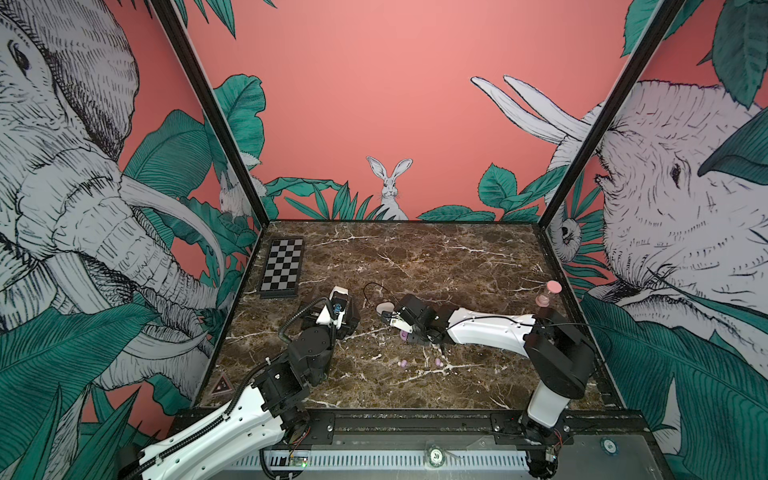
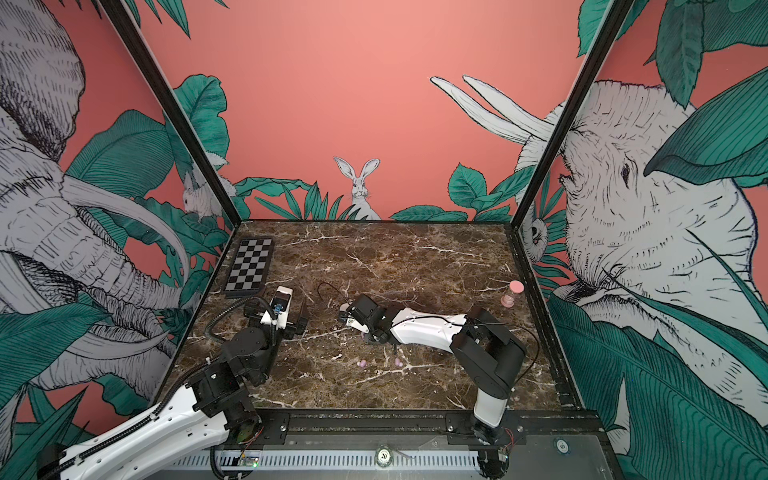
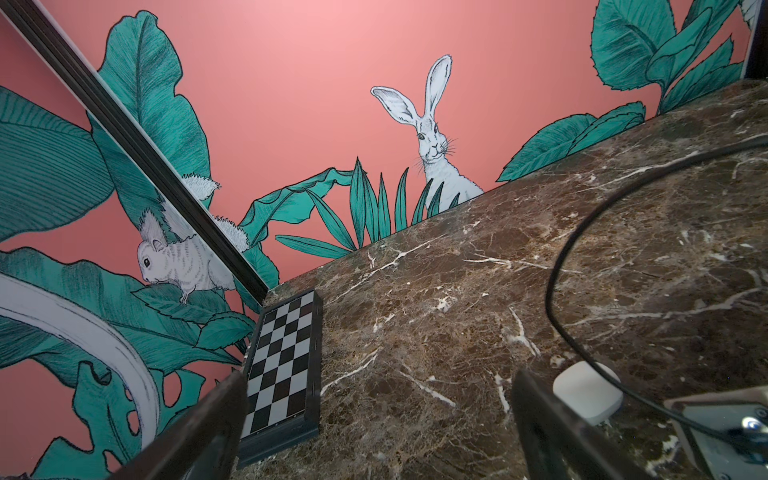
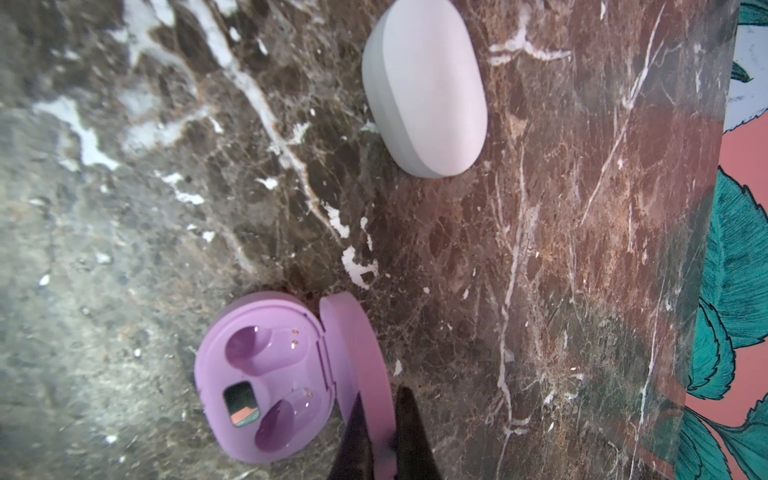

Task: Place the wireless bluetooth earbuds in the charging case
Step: 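Set the open pink case on the table and open the right gripper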

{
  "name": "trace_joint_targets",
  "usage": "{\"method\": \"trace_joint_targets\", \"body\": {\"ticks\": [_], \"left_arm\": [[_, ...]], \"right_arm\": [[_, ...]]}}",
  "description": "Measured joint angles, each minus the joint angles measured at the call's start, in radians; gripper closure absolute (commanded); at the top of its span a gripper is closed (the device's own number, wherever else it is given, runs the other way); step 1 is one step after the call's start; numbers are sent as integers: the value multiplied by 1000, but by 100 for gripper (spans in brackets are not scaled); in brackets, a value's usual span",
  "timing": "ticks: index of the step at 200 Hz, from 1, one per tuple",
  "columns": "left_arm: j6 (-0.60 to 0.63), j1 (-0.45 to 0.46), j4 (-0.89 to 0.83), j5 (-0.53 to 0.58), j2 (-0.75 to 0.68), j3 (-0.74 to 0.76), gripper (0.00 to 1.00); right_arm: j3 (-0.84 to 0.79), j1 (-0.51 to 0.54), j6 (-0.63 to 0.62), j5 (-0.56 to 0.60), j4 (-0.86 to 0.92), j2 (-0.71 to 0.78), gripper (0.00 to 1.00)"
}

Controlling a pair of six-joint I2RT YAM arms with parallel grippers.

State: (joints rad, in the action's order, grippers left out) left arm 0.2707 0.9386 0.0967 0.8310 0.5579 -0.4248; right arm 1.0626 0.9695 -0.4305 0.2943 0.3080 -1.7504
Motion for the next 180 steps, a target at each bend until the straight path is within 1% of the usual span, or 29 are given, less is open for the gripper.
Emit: {"method": "trace_joint_targets", "body": {"ticks": [40,107,125,152,180], "left_arm": [[0,0,0,0,0,0,1],[0,-4,0,0,0,0,1],[0,-5,0,-1,0,0,1],[0,-5,0,0,0,0,1],[0,-5,0,0,0,0,1]], "right_arm": [[0,0,2,-14,5,0,80],[0,0,8,-21,11,2,63],[0,0,11,-21,11,8,57],[0,0,19,-21,8,40,46],[-10,0,34,-25,-14,107,38]]}}
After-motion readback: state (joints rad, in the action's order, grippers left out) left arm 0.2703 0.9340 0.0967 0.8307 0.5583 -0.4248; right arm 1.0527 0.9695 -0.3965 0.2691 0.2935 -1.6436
